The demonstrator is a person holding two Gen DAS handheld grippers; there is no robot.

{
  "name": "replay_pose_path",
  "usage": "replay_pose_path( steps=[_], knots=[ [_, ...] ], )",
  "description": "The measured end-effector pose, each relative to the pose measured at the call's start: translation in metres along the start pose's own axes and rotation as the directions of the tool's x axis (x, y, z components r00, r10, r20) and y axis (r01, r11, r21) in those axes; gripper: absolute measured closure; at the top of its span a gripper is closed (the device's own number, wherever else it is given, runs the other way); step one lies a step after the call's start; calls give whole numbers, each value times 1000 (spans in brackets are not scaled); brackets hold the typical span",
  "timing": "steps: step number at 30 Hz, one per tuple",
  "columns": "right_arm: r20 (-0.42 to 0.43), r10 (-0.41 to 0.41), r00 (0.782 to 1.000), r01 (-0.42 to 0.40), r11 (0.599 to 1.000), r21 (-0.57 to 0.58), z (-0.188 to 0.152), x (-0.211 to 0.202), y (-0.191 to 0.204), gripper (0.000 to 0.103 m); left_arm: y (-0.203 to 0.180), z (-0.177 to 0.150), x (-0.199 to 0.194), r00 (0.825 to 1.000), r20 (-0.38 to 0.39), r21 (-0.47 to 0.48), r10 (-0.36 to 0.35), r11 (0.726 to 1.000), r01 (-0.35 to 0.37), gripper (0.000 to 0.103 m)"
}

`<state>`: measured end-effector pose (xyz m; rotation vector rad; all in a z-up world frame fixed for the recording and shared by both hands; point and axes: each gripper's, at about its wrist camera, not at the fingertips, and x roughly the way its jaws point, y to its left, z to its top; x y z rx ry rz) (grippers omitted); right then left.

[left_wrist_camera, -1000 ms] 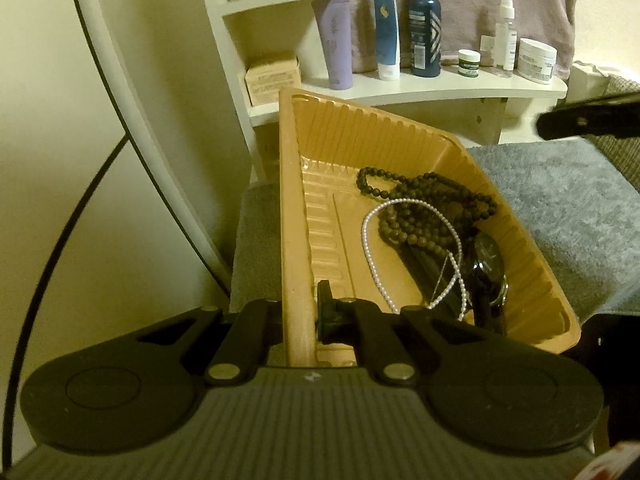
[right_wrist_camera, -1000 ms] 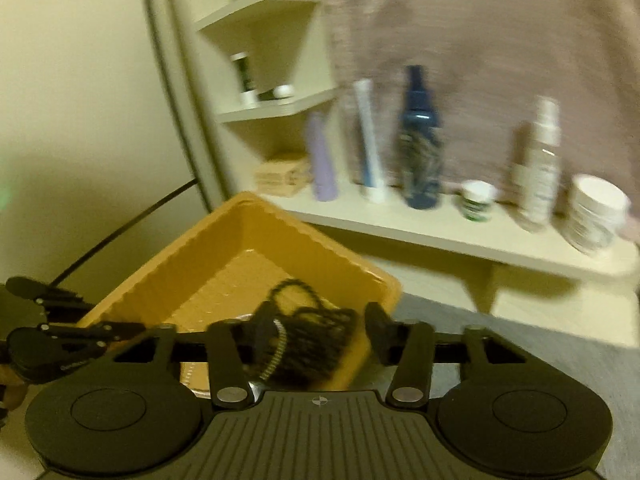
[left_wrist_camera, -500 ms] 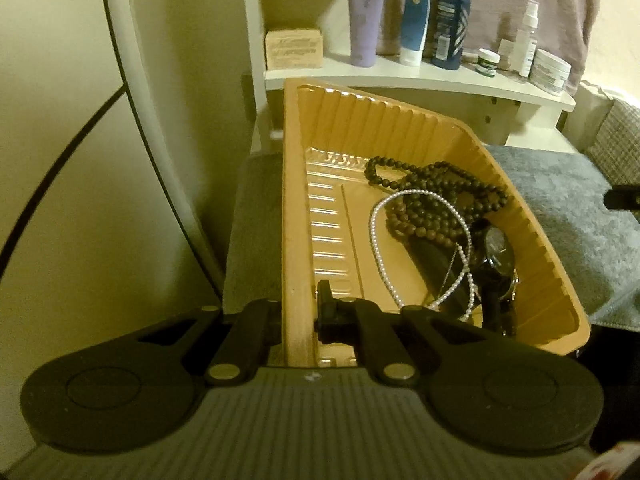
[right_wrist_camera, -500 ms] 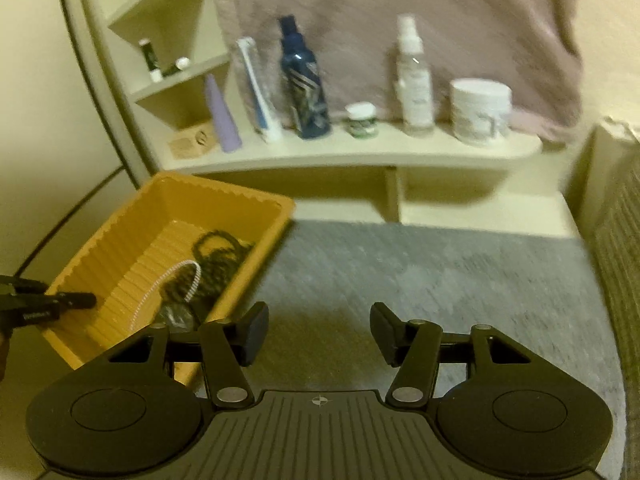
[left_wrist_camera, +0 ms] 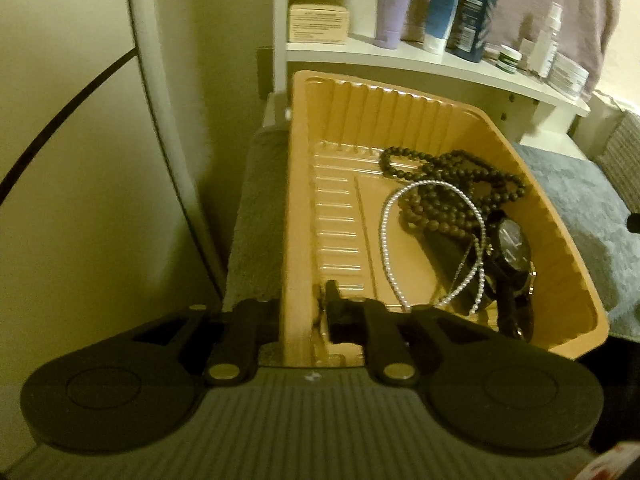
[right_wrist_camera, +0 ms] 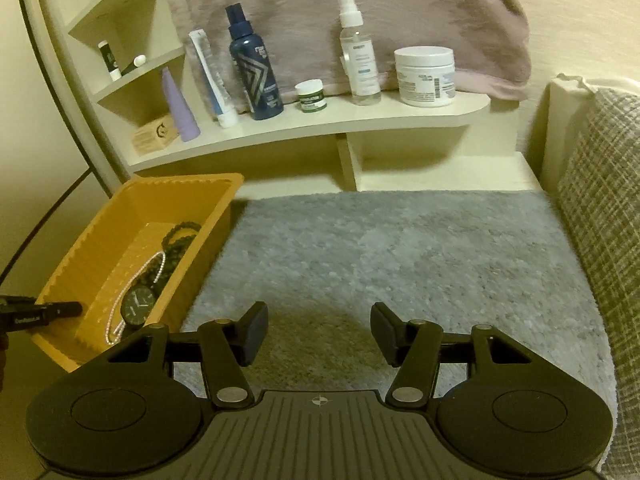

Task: Organize jewelry
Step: 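Set the orange tray down on the towel with the left gripper while the right gripper withdraws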

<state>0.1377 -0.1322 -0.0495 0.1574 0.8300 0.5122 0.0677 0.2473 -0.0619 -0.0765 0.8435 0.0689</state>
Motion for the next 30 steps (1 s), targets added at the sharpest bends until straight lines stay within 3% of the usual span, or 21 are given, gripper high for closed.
replay_pose_path(
  steps=[4,7,9,11,17,19,25,30],
  knots=[
    [5,-7,1000,7,1000,10,-2,-3,0,45,7,0,-8,999,42,-50,-4,999,6,65],
    [12,-10,1000,10,1000,15,-3,-7,1,45,13,3,-16,997,72,-78,14,997,-9,59],
    [20,-10,1000,9,1000,22,-5,-10,1,45,17,4,-24,995,94,-95,34,995,-25,49],
    [27,-8,1000,7,999,33,-7,-13,1,44,18,5,-35,990,128,-111,57,993,-43,31],
    [43,-5,999,3,999,53,-14,-25,1,34,10,4,-68,969,219,-127,112,988,-86,5],
    [44,-10,999,7,998,65,-17,-31,0,31,3,4,-75,970,222,-128,99,989,-72,1],
    [58,-28,998,23,995,92,-24,-53,-2,27,-34,-4,-96,974,218,-106,69,993,-46,1],
    [51,-47,998,42,995,95,-32,-73,-2,25,-70,-17,-104,984,174,-69,34,997,-22,1]
  ],
)
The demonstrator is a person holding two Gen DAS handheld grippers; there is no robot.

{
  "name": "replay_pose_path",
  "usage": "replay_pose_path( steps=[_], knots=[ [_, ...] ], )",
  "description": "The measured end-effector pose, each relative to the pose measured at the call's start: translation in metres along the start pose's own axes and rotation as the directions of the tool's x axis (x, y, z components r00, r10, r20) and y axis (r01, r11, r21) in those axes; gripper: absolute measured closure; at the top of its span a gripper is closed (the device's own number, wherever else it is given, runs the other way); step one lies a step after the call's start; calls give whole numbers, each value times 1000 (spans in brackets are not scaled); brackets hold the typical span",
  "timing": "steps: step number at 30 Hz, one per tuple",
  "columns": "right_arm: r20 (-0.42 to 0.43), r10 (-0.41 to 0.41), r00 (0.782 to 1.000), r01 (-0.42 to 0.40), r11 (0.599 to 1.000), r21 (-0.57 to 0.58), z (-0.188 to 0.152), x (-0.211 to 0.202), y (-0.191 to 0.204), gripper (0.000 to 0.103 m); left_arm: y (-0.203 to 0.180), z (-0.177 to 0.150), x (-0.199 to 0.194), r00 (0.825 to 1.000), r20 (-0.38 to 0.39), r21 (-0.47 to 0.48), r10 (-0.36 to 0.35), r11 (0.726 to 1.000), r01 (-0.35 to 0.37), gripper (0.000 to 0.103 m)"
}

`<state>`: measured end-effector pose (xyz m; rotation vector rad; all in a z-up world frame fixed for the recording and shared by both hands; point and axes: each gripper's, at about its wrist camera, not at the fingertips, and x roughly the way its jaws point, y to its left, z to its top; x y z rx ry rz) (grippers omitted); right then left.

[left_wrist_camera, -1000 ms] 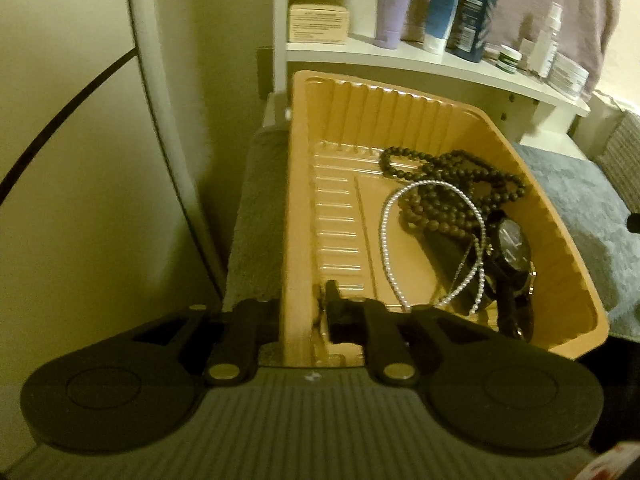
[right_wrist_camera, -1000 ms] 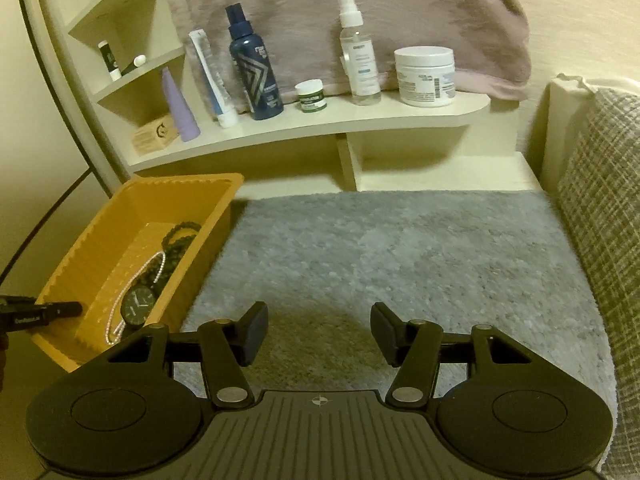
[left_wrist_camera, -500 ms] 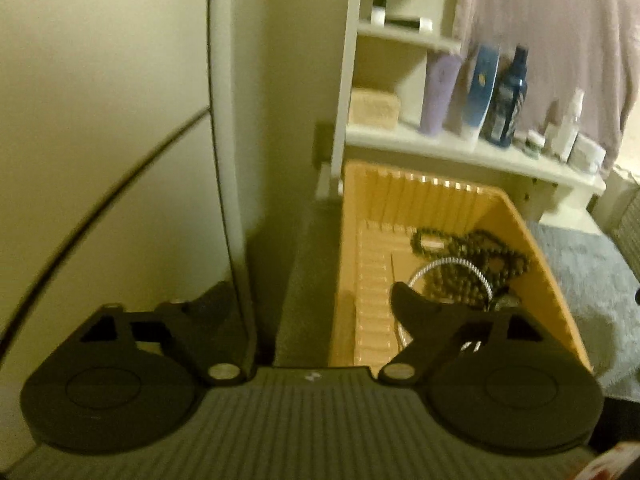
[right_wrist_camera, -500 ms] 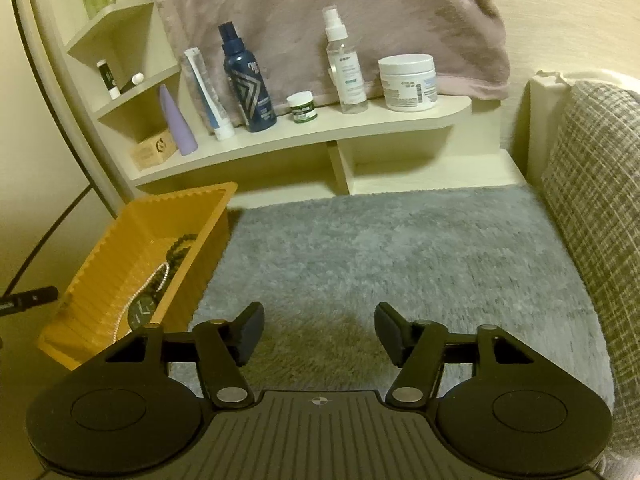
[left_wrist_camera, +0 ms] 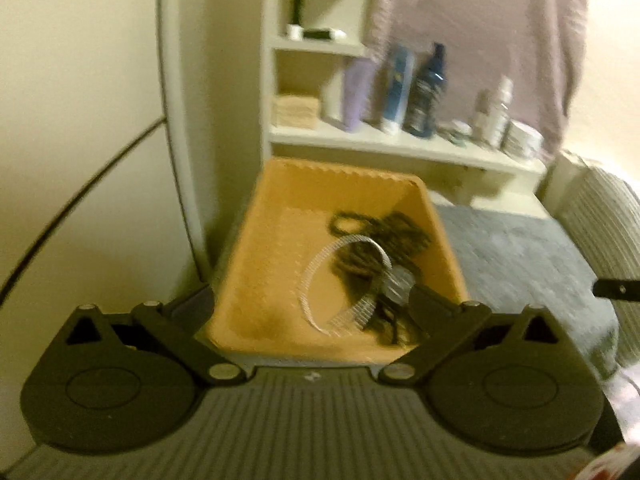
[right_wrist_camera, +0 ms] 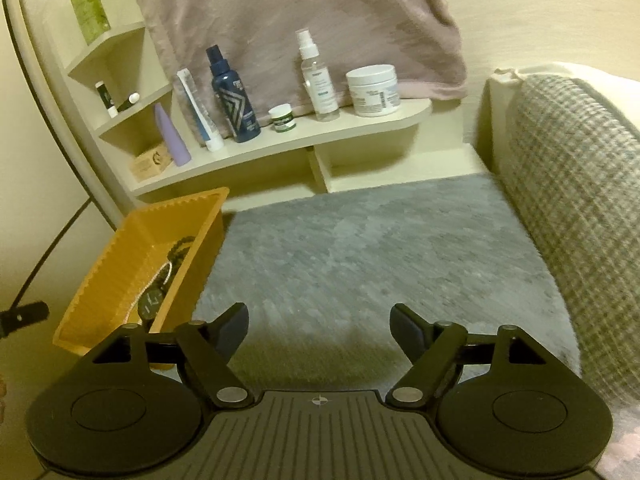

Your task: Organize jewelry

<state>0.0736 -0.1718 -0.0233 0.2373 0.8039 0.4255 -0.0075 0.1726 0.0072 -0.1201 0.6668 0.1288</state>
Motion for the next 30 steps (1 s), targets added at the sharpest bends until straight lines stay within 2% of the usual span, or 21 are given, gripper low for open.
replay_pose_path(
  steps=[3,8,15,20,30],
  knots=[
    [-9,-11,1000,11,1000,-24,-5,-10,2,24,-18,-9,-7,999,-19,0,-39,999,39,1],
    [-24,-32,999,31,998,-50,-18,-23,6,24,-44,-22,-14,997,-50,9,-59,998,60,1],
    [-56,-85,995,81,993,-84,-36,-33,14,24,-66,-35,-18,995,-87,22,-54,998,56,1],
    [-68,-62,996,55,993,-103,-46,-43,22,24,-77,-42,-26,995,-77,40,-55,997,58,1],
    [-90,-87,992,78,991,-106,-56,-47,31,24,-89,-57,-31,995,-100,70,-30,997,38,1]
  ],
)
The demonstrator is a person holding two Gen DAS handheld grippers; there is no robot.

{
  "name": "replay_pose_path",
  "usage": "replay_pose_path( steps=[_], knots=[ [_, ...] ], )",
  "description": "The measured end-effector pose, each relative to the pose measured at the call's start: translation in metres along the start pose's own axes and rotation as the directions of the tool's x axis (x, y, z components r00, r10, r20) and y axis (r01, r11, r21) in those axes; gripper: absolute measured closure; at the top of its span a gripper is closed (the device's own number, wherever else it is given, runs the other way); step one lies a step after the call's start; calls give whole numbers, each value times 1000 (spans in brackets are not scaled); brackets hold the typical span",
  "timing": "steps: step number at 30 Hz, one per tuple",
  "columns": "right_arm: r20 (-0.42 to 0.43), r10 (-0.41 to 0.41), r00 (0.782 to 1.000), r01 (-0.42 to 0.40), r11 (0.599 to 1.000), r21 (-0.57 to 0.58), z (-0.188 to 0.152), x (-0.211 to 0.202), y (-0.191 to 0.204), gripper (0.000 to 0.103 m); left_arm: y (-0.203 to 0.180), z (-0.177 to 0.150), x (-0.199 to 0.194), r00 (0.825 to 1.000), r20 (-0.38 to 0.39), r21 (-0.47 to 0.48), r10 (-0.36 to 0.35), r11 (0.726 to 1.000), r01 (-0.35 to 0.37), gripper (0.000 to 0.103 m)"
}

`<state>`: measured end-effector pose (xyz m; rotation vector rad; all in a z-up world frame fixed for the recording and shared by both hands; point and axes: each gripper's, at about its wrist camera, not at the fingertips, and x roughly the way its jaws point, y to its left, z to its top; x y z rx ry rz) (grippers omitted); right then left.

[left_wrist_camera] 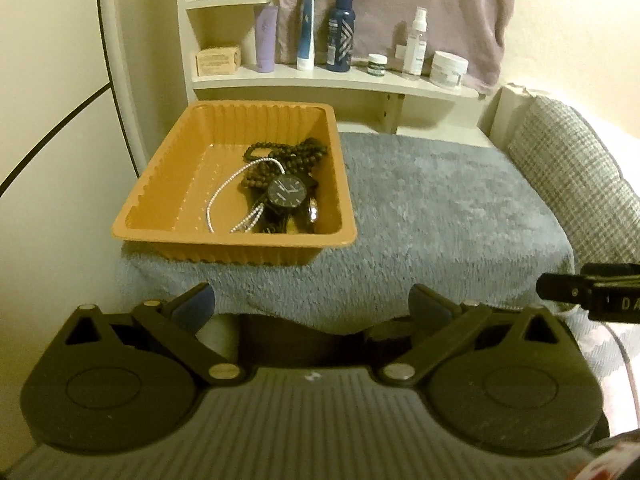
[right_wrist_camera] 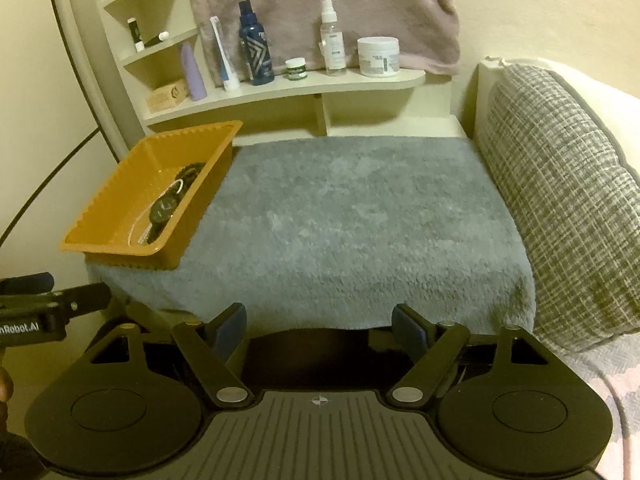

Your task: Organize jewelry

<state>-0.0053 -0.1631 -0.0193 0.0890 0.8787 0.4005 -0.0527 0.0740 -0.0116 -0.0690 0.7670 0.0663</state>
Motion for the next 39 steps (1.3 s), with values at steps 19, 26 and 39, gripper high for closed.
replay_pose_path(
  steps=[19,26,39],
  knots=[
    [45,3,999,-2,1000,-25,-4,-13,15,24,-12,0,-9,1000,30,21,-5,1000,4,1],
    [51,2,999,-1,999,-34,-3,-16,18,24,-13,0,-11,999,39,28,-11,1000,9,1],
    [46,11,999,-9,999,-41,-3,-14,17,24,-14,1,-11,999,41,29,-10,1000,9,1]
  ],
)
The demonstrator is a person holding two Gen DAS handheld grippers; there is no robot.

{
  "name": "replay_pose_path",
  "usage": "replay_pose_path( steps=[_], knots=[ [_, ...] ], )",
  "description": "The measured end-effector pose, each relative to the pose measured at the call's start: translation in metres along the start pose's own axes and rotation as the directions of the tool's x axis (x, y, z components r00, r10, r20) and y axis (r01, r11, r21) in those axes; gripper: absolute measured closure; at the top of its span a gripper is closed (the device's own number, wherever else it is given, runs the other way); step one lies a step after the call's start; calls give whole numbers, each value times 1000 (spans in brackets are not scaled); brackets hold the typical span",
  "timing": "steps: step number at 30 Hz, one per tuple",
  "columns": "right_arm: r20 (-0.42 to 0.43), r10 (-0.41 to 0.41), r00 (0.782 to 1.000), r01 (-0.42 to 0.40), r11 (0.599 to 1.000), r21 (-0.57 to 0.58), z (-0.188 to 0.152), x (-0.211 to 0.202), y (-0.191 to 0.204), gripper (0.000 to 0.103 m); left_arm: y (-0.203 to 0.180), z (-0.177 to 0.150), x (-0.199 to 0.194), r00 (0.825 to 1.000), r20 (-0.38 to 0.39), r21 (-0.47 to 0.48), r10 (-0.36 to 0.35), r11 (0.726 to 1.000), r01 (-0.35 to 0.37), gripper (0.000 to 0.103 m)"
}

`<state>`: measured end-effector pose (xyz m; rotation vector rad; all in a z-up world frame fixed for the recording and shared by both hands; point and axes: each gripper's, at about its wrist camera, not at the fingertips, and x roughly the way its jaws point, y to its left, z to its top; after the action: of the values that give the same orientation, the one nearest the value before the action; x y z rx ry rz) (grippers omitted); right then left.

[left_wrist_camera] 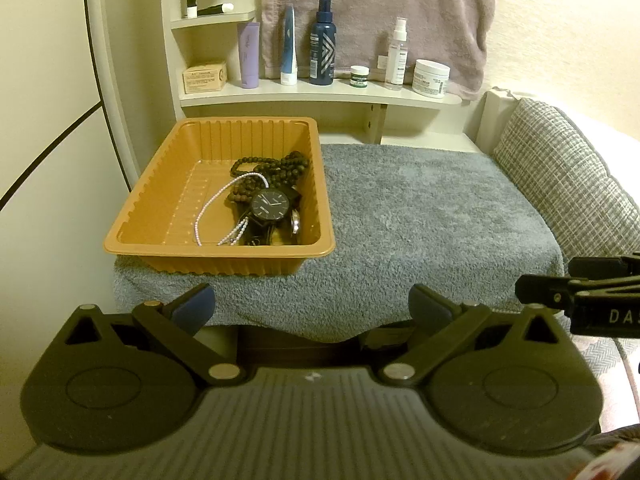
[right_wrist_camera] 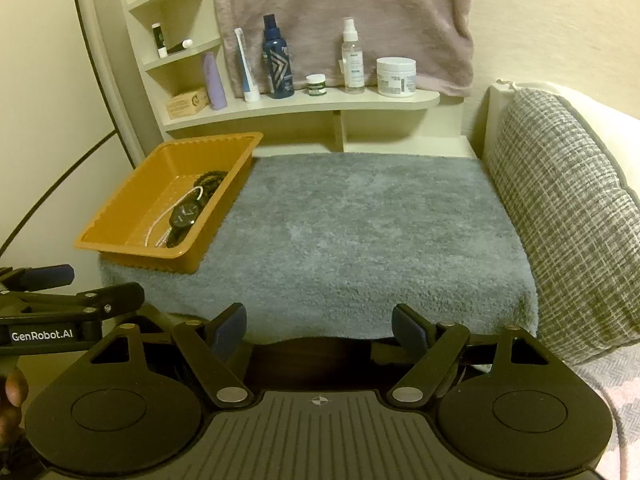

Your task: Organize jewelry

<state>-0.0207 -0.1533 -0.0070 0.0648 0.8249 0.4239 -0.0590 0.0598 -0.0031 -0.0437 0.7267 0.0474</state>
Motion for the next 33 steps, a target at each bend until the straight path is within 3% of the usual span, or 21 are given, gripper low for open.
replay_pose_path(
  steps=[33],
  knots=[
    [-2,4,1000,-4,1000,7,-1,1,1,24,0,-1,0,1000,4,-3,1,1000,-1,1]
  ],
)
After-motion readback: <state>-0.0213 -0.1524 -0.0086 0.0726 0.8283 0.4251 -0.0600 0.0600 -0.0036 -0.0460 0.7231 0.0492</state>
